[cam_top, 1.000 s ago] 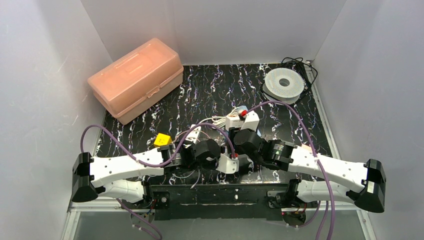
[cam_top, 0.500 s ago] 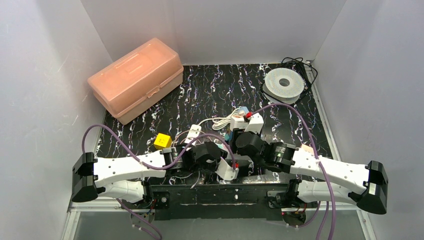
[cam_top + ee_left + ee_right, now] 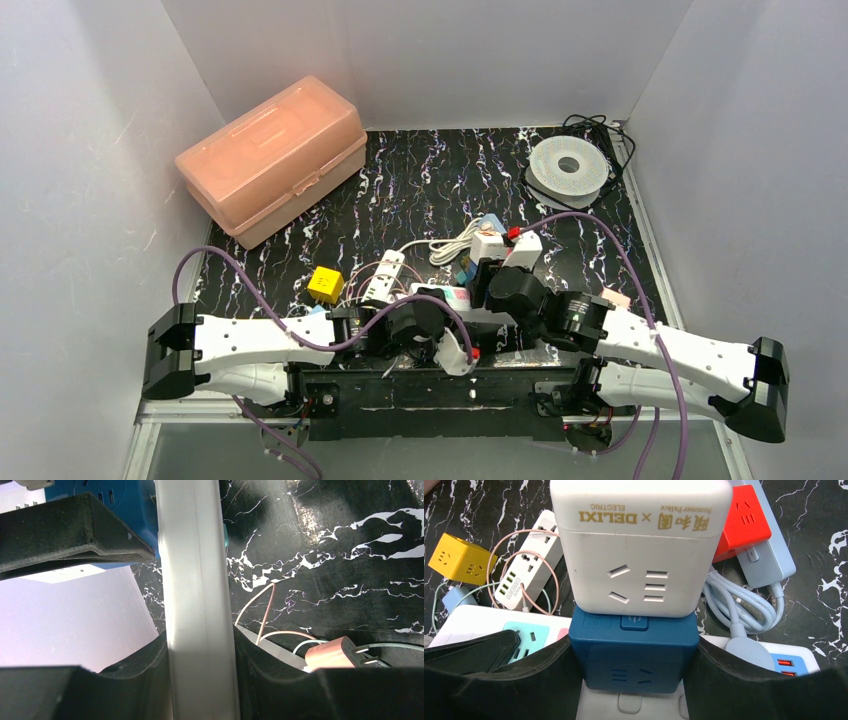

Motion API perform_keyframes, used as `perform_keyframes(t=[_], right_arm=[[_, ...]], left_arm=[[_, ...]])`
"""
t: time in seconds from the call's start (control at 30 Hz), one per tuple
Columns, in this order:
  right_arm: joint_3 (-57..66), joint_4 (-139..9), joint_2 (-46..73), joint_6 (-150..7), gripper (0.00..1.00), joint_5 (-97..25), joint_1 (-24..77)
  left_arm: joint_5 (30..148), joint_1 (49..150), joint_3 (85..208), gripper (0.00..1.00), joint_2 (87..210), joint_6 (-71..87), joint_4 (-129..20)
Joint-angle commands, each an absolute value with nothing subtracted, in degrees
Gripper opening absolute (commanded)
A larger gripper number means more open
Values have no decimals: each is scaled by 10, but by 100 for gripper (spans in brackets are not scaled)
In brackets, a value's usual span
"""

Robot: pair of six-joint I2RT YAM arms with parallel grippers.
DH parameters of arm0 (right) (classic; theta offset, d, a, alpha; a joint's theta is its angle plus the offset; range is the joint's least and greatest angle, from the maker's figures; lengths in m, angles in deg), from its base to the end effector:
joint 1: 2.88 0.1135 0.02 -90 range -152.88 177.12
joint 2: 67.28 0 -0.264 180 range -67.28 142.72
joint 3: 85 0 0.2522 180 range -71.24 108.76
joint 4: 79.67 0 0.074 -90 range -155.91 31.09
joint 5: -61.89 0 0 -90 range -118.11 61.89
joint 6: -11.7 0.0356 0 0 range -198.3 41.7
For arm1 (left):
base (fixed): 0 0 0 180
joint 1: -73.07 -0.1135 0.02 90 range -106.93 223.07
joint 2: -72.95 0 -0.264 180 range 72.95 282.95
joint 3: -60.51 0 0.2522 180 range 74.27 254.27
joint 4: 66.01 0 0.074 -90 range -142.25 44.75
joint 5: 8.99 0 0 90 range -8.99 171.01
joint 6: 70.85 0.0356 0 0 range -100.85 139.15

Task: Pull the plug off the socket
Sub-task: Remove the plug from the socket.

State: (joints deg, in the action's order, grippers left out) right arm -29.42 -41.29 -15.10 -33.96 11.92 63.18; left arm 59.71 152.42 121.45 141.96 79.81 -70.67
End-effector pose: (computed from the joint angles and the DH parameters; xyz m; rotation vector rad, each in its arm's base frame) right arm 0.0992 0.1670 0.2790 -0.0042 2.0541 0.4435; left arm 0.0648 -0.2749 0.3182 1.4080 0.8143 0.0521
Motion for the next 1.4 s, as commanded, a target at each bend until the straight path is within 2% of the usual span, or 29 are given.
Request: perform_keyframes(t=[0.0,0.73,1.03,1.07,1.1,1.2,1.3,1.37], right_arm=[[-277,-587,-196,-380,1,207,621],[-339,-644,-219,-400,1,287,615],[-375,-694,-243,-421,1,260,612],[-378,-696,-251,-425,1,253,612],[-380,-691,-260,-425,1,251,612],[-380,-666,-283,-420,1,248,612],[-376,-639,-302,-417,1,245,612],[-372,-635,-307,-424,1,239,612]], left_arm=[[683,1559,1177,0,1437,848,-600],[657,1592,1132,0,1482,783,-628],[629,1592,1132,0,1538,771,-678],[622,1592,1130,2,1550,772,-688],[616,1593,1124,10,1561,780,-707],[612,1592,1102,24,1596,804,-752],[610,1592,1085,46,1626,828,-789],[594,1589,1088,55,1647,827,-802]])
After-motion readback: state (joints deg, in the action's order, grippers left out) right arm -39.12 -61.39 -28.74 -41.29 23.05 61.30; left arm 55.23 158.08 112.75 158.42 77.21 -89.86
